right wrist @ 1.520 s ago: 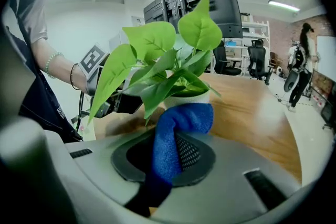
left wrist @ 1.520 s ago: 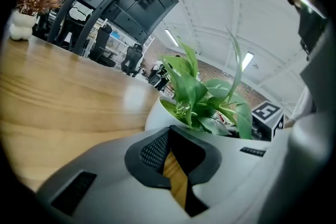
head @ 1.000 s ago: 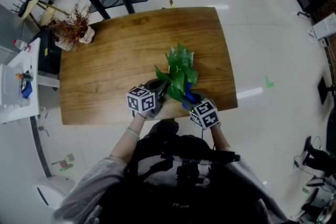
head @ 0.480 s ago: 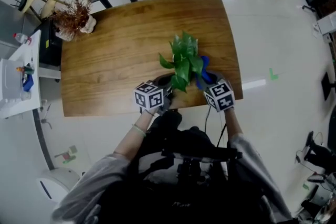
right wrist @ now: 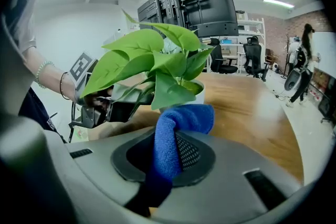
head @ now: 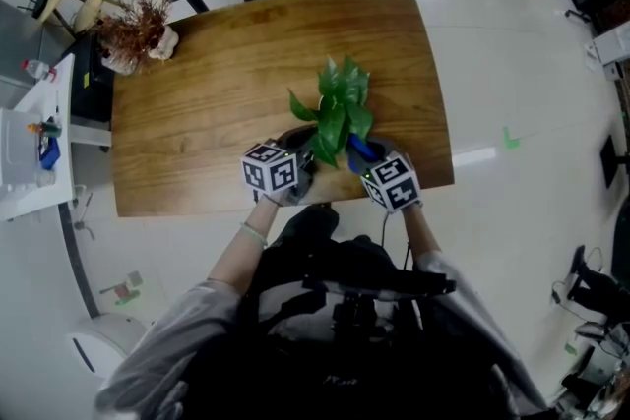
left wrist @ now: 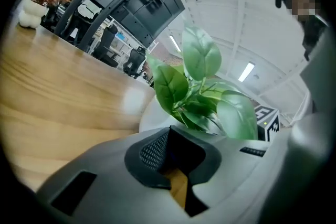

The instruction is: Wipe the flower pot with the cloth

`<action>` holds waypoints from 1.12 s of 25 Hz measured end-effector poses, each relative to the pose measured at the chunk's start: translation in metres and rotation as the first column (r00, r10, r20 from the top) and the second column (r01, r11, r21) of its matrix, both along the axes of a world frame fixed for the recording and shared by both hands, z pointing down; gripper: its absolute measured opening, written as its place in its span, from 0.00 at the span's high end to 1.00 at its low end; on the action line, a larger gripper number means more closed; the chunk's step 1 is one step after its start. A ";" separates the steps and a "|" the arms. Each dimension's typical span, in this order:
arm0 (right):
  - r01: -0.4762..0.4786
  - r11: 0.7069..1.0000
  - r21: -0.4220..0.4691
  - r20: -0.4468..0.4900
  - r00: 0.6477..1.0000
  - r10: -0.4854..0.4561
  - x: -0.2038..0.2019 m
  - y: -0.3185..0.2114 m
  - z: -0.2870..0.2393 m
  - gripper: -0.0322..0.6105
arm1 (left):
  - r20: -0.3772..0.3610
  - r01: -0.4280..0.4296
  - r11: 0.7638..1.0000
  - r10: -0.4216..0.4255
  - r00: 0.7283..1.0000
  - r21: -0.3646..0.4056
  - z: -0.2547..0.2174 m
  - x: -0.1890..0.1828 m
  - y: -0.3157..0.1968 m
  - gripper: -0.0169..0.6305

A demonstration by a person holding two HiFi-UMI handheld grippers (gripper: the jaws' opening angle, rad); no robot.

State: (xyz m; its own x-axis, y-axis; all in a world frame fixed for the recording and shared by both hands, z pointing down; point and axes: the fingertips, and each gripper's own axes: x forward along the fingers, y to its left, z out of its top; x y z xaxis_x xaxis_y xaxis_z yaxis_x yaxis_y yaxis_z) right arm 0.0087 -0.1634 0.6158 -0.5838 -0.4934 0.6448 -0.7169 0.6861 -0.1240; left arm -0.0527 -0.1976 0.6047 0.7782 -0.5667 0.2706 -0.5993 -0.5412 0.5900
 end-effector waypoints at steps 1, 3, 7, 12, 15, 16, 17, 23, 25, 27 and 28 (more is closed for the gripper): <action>0.004 1.000 -0.008 0.006 1.000 -0.004 -0.004 0.003 0.001 0.85 | 0.000 0.014 1.000 -0.014 1.000 -0.001 0.001 -0.004 -0.003 0.97; 0.018 1.000 -0.014 0.017 1.000 -0.018 -0.015 0.006 0.001 0.85 | -0.002 0.039 0.999 -0.040 0.999 -0.001 0.001 -0.013 -0.010 0.97; 0.057 0.998 -0.029 0.024 0.998 -0.057 -0.038 0.012 0.002 0.85 | -0.002 0.076 0.997 -0.076 0.997 0.000 0.003 -0.028 -0.024 0.97; 0.090 0.995 -0.052 0.027 0.996 -0.089 -0.054 0.019 0.006 0.85 | -0.012 0.105 0.994 -0.105 0.994 -0.007 0.008 -0.033 -0.037 0.97; 0.078 0.995 -0.056 0.026 0.997 -0.077 -0.043 0.022 0.007 0.85 | -0.019 0.109 0.994 -0.109 0.994 -0.011 0.007 -0.032 -0.038 0.97; 0.063 0.996 -0.056 0.025 0.998 -0.062 -0.035 0.022 0.006 0.85 | -0.021 0.107 0.994 -0.108 0.994 -0.012 0.006 -0.032 -0.036 0.97; 0.043 0.998 -0.055 0.020 0.999 -0.042 -0.025 0.022 0.004 0.85 | -0.023 0.107 0.994 -0.108 0.994 -0.014 0.005 -0.031 -0.032 0.97; -0.067 0.998 0.004 -0.015 0.998 0.067 0.024 -0.013 -0.012 0.85 | -0.052 0.114 0.993 -0.116 0.992 -0.039 0.008 -0.027 -0.009 0.97; -0.074 0.997 0.033 -0.020 0.997 0.075 0.031 -0.032 -0.019 0.85 | -0.070 0.099 0.994 -0.102 0.992 -0.049 0.007 -0.019 -0.003 0.97; -0.062 0.997 0.054 -0.015 0.998 0.063 0.029 -0.045 -0.025 0.85 | -0.074 0.071 0.996 -0.074 0.994 -0.053 0.006 -0.010 0.002 0.97; -0.050 0.997 0.059 -0.009 0.999 0.051 0.025 -0.049 -0.027 0.85 | -0.072 0.060 0.997 -0.064 0.995 -0.053 0.006 -0.008 0.003 0.97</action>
State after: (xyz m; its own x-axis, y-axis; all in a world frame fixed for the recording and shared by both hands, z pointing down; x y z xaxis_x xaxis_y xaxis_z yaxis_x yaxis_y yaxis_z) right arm 0.0338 -0.2124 0.5886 -0.5504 -0.5593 0.6199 -0.7519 0.6548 -0.0768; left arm -0.0603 -0.1950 0.6109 0.7608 -0.6018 0.2429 -0.5845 -0.4727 0.6595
